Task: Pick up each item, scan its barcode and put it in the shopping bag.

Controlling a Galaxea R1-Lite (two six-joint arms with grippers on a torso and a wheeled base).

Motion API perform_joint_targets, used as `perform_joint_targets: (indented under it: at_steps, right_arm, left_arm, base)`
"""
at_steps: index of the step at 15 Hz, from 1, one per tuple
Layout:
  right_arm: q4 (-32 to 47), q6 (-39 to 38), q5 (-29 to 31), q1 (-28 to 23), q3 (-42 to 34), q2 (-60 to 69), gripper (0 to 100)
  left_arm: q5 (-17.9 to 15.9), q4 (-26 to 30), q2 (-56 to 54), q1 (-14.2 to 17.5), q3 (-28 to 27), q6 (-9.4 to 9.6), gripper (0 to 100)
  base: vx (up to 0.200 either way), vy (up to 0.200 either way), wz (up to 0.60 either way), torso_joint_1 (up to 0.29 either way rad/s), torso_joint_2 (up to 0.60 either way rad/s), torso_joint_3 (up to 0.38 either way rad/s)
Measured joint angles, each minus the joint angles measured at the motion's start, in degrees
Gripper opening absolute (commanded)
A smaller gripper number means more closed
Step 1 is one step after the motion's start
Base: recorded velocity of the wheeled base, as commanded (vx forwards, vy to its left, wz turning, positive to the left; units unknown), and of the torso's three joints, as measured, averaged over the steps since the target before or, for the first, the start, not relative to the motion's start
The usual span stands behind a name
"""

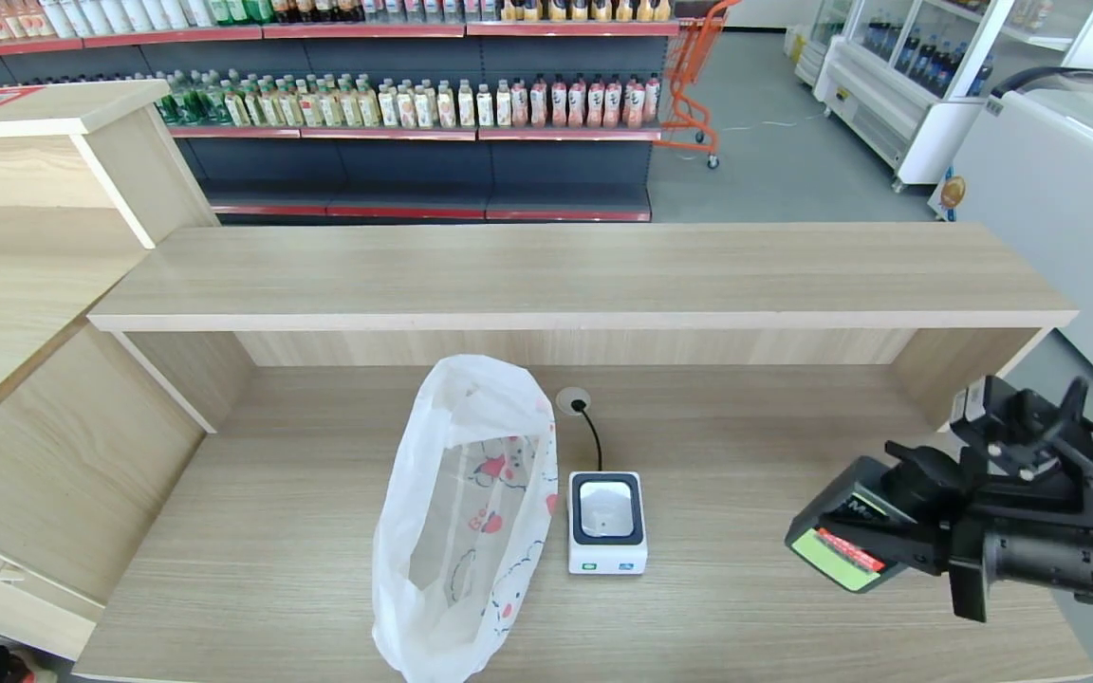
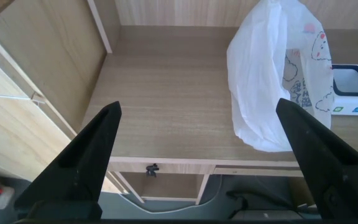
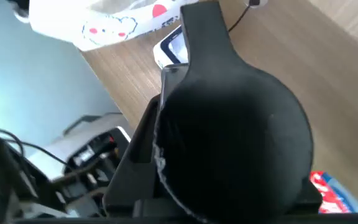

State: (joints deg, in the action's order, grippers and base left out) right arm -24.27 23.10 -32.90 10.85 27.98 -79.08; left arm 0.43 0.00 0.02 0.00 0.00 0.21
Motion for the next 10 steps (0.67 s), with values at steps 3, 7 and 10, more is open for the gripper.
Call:
perform_joint_targets:
  at_steps: [3,7,10]
  right_arm:
    - [-0.52,-21.49,8.81,5.33,5.32,-6.36,0]
    - [-6.08,-40.36,20.42,14.86,10.74,-18.21,0]
    - [-10.15,-43.37,24.20,18.77,13.75,-26.56,0]
  left_arm:
    - [-0.02,0.00,0.00,0.00,0.00,0.04,100]
    - [0.00,0.00,0.00,0.00,0.00,0.00,100]
    - [0.00,0.00,0.00,0.00,0.00,0.00,100]
  base:
    - [0.000,0.000,0.00,0.000,0.00,0.000]
    - [0.000,0.000,0.00,0.000,0.00,0.000]
    - [0.000,0.000,0.00,0.000,0.00,0.000]
